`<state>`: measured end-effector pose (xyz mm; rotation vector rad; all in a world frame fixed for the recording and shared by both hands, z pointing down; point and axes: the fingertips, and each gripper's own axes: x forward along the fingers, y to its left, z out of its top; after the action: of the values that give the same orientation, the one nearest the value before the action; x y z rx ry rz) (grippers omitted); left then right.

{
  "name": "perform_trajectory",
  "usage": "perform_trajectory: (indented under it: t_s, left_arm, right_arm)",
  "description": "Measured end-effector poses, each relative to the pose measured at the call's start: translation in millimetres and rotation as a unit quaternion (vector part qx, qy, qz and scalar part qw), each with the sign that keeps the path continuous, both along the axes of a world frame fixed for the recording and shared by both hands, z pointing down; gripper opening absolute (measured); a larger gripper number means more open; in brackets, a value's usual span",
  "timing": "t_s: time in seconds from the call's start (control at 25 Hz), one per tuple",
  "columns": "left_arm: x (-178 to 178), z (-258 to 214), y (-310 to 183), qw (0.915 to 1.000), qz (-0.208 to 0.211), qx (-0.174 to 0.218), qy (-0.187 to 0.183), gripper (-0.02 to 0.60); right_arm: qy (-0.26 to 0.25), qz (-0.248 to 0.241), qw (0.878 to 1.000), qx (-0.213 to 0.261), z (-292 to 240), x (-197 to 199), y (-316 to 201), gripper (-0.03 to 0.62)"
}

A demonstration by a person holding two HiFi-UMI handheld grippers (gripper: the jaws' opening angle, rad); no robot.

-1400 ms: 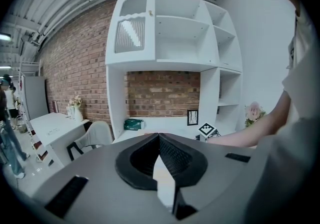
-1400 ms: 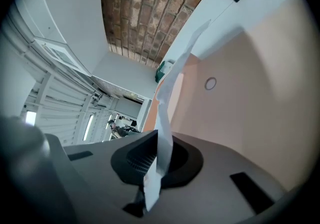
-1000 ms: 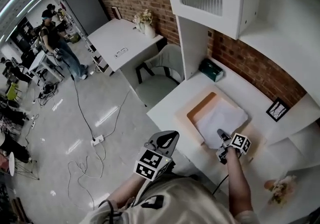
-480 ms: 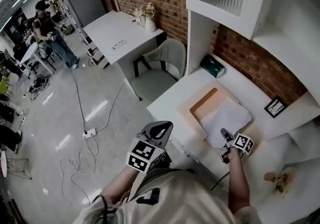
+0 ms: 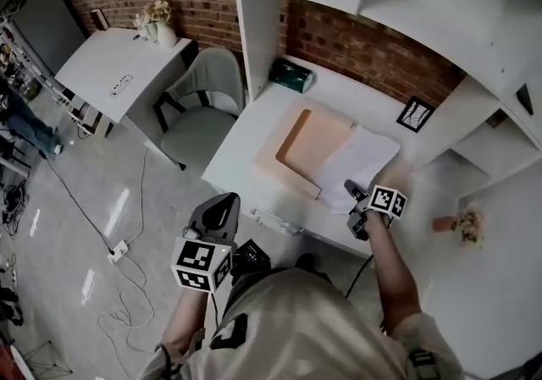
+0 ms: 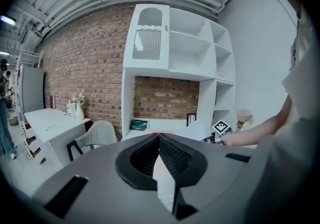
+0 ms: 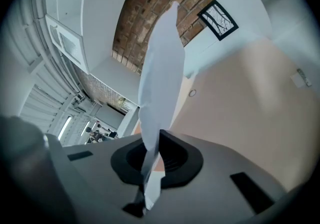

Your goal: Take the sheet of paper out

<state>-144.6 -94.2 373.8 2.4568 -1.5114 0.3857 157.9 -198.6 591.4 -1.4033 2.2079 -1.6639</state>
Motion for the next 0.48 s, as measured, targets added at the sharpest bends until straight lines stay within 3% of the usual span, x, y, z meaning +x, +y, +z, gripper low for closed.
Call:
perform_trajectory:
  t_s: [0.28, 0.48]
  left_arm:
    - [-2.6, 8.0, 1.2, 0.9993, 0.036, -0.003, 0.007, 0.017]
    - [-8.4, 7.1, 8.2, 0.9983, 0.055, 0.007, 0.019, 0.017]
  right_arm:
    - [0.026, 0.046, 0.998, 0.015, -13.5, 12.6, 22.2, 0.028]
    - [0.091, 0.052, 0.994, 0.034, -25.5, 21.3, 38.2, 0.028]
